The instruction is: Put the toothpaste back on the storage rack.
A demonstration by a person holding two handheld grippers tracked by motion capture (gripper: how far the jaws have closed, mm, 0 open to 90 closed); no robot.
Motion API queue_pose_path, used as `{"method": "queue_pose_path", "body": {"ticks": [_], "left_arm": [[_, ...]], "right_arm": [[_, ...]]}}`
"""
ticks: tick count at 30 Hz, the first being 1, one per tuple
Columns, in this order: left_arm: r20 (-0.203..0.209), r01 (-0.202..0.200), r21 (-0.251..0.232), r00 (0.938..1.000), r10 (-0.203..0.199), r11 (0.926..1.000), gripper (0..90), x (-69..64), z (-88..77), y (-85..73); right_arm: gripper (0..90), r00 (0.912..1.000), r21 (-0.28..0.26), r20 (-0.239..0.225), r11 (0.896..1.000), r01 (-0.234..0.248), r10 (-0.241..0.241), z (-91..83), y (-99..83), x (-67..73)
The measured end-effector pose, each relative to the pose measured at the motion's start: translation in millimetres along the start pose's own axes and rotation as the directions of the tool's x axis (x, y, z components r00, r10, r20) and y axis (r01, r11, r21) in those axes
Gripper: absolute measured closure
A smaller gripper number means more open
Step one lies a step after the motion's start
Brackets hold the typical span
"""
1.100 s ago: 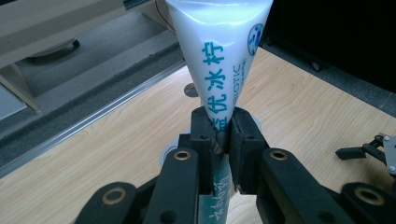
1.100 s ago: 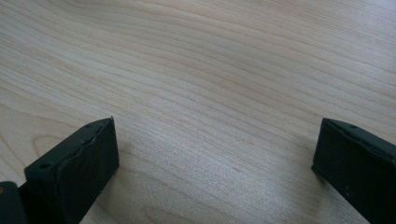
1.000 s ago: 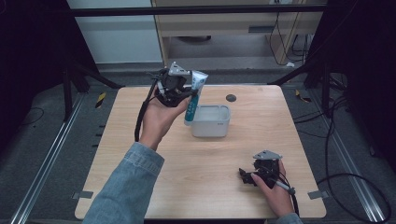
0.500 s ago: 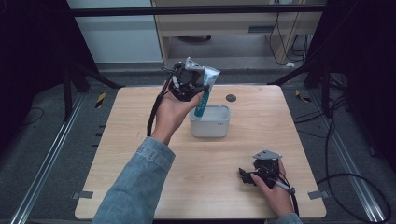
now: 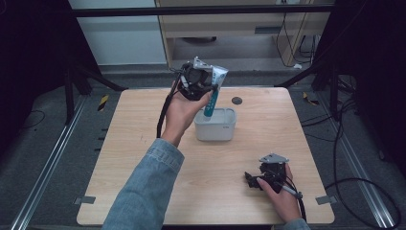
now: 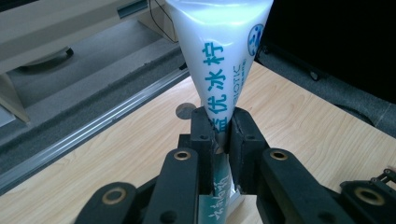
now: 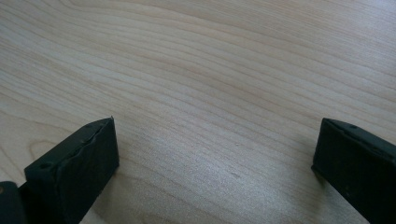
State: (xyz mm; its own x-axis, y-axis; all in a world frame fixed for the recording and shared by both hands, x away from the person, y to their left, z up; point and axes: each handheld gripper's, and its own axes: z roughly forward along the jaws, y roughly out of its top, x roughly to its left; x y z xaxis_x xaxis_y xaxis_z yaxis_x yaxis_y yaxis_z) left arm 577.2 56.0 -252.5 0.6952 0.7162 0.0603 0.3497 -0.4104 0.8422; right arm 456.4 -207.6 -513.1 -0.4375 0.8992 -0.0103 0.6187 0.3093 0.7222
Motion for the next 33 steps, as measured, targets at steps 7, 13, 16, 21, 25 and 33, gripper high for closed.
{"method": "queue_pose_path", "body": {"ticks": [7,13,16,21,25,33], "left_arm": [[0.012,0.004,-0.002,0.9999,-0.004,1.0000,80.9,-3.8,10.5,-0.1],[0.012,0.000,-0.010,0.9999,0.000,0.9999,80.9,-8.0,17.5,0.0],[-0.003,-0.012,-0.010,0.9999,0.012,0.9999,80.9,-9.4,24.2,-2.2],[-0.020,-0.011,0.003,0.9997,0.011,0.9999,80.9,-7.5,34.3,-3.2],[-0.009,0.015,-0.003,0.9998,-0.015,0.9999,80.8,-4.4,43.4,-6.7],[-0.029,0.007,-0.023,0.9996,-0.008,0.9997,80.8,-4.4,52.1,-13.5]], "right_arm": [[0.4,1.0000,0.000,-0.001,1.000,-0.003,0.003,0.0,0.0,0.1],[0.4,1.0000,-0.001,-0.001,1.000,-0.005,0.005,0.0,0.0,0.3],[0.4,1.0000,0.001,-0.001,1.000,-0.005,0.005,0.0,0.0,0.3],[0.4,1.0000,0.001,-0.001,1.000,-0.005,0.005,-0.1,0.0,0.3],[0.4,1.0000,0.002,-0.002,1.000,-0.004,0.004,-0.1,0.0,0.3],[0.4,1.0000,0.003,-0.001,1.000,-0.005,0.005,-0.2,0.0,0.3]]}}
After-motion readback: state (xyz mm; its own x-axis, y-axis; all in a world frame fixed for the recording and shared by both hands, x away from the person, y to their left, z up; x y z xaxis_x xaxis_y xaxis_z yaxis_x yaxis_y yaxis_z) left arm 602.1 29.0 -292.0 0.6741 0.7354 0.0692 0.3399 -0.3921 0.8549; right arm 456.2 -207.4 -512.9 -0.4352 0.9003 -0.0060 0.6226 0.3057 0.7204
